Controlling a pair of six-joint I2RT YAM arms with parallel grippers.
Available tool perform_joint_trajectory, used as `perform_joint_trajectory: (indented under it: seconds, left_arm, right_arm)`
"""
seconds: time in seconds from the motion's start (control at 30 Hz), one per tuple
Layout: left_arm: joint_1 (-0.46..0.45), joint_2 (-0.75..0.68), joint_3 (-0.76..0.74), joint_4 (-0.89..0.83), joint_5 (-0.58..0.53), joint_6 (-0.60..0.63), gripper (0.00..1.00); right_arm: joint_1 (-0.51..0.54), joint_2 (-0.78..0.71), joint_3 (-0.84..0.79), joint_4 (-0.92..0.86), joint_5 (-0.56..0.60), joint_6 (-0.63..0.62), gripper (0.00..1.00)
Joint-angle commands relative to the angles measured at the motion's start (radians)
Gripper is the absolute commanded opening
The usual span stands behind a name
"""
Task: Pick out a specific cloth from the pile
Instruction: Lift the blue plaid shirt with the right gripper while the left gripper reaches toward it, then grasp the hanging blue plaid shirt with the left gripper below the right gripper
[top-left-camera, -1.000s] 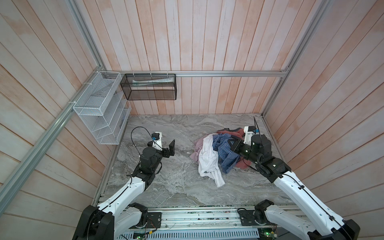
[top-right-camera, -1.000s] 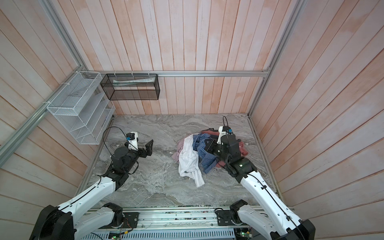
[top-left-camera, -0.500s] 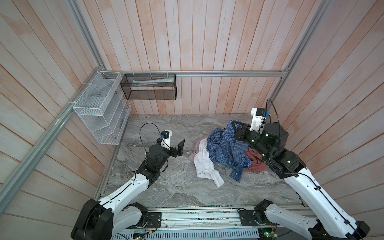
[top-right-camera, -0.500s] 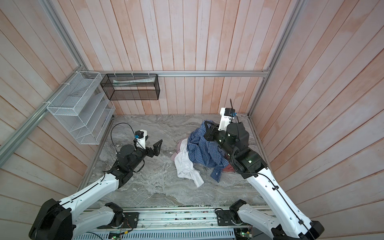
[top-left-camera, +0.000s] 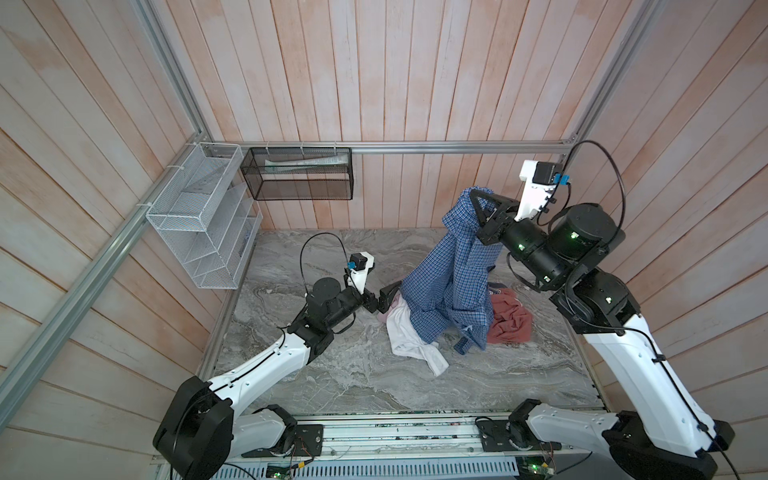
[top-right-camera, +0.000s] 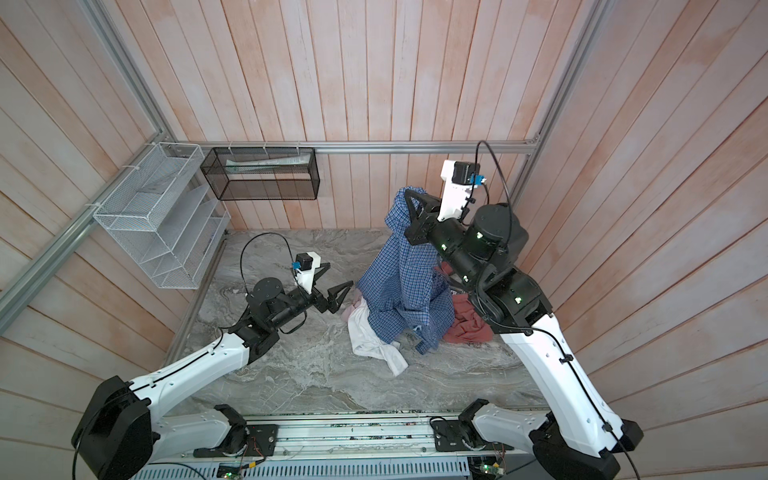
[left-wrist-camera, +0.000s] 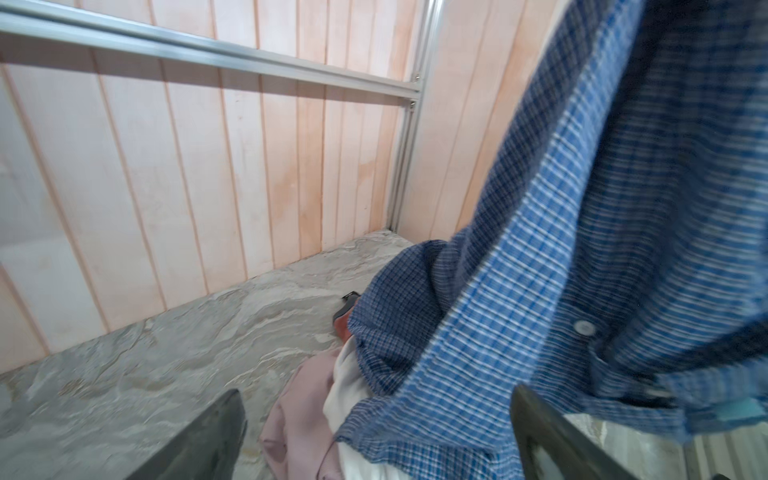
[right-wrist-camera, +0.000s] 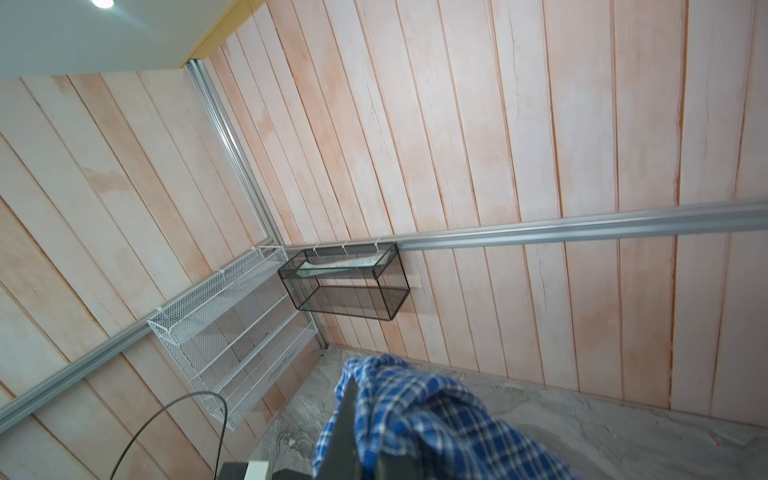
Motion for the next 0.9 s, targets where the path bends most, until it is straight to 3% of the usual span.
perform_joint_trajectory:
  seconds: [0.0,0.23,0.63,0.8,0.87]
  left_arm:
    - [-0.028,0.005,0.034,0.061,0.057,0.021,1.00]
    - [-0.045,0.030,0.047,0.143,0.094,-0.044,1.00]
    - [-0.105,0.339,0.293,0.295,0.187,-0.132,1.00]
    - [-0.112,0.446,0.364,0.346,0.077,-0.168,1.00]
    - [-0.112,0.477,0.380,0.398,0.098,-0.178,1.00]
  right_arm:
    - [0.004,0.048,0.112,-0.020,-0.038,-0.093,0.00]
    - [0.004,0.144,0.241,0.014,-0.203,-0.083,0.00]
    - [0.005,0.248,0.418,0.065,-0.341,-0.005,0.00]
    - [0.006,0.246,0.411,0.093,-0.407,0.039,0.00]
    - [0.006,0.234,0.396,0.104,-0.420,0.047,0.00]
